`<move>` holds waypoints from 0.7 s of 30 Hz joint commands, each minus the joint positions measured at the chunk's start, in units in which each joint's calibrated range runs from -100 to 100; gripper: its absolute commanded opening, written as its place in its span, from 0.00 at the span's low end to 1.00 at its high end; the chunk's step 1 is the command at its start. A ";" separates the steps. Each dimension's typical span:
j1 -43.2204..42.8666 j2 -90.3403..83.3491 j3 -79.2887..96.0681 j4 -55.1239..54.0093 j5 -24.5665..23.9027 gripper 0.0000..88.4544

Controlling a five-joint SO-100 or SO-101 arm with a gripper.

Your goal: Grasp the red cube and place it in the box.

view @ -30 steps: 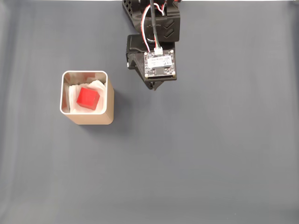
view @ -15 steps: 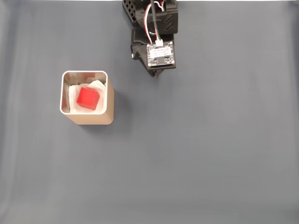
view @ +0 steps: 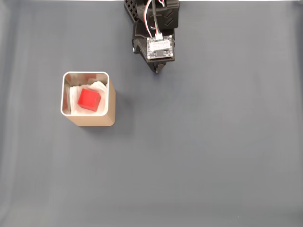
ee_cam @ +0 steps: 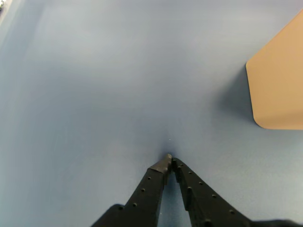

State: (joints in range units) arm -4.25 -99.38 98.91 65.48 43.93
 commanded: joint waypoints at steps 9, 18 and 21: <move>0.09 -0.62 0.91 7.03 -1.76 0.00; 0.02 -0.62 0.91 9.66 -1.47 0.01; 0.09 -0.62 0.91 9.82 -0.68 0.01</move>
State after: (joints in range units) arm -4.32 -100.00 99.27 74.25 42.61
